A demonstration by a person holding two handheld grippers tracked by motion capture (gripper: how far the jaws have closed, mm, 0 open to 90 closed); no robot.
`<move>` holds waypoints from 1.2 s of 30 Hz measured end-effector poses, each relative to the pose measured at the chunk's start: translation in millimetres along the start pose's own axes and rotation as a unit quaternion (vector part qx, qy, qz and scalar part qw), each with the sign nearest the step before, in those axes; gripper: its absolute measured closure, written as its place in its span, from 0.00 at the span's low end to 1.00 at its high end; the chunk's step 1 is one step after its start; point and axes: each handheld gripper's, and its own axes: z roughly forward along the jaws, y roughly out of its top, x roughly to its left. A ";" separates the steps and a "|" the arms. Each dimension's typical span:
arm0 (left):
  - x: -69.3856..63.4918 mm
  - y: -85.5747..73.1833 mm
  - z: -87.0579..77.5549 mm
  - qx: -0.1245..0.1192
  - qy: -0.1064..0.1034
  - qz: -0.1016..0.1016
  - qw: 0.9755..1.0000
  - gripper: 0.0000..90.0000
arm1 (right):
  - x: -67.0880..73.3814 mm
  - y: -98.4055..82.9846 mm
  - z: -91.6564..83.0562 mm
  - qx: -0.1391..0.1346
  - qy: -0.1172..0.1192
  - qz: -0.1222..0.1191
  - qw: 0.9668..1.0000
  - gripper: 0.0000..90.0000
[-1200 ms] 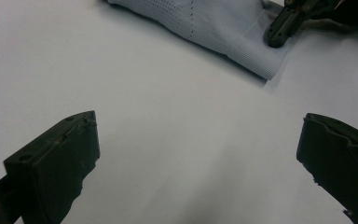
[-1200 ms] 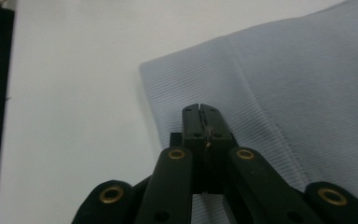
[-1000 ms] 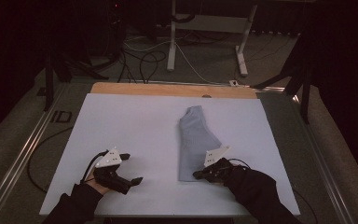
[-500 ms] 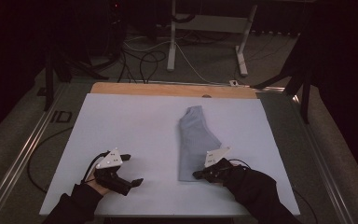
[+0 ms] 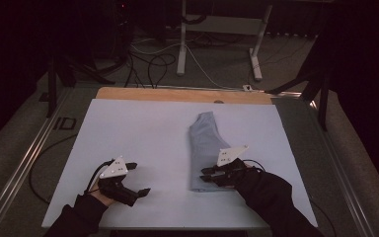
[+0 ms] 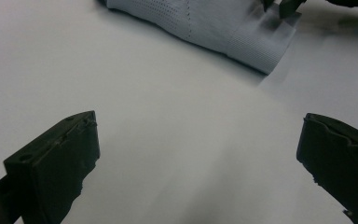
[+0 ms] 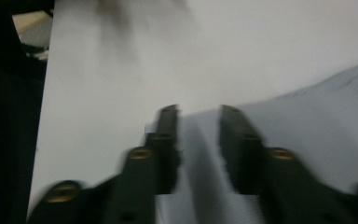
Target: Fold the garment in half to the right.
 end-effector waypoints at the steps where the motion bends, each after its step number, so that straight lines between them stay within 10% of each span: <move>1: 0.1 -0.1 -0.3 0.000 0.000 0.000 1.000 0.01 | -1.7 2.0 -1.2 -0.007 0.001 0.001 1.000 0.61; 11: 0.2 0.0 -1.0 0.000 0.000 0.002 1.000 0.01 | -11.1 12.3 -8.2 -0.024 -0.010 0.042 0.999 0.13; 36: -4.7 2.4 -5.7 -0.002 0.002 0.013 1.000 0.01 | -14.6 16.6 -32.2 -0.048 -0.071 0.036 0.996 0.10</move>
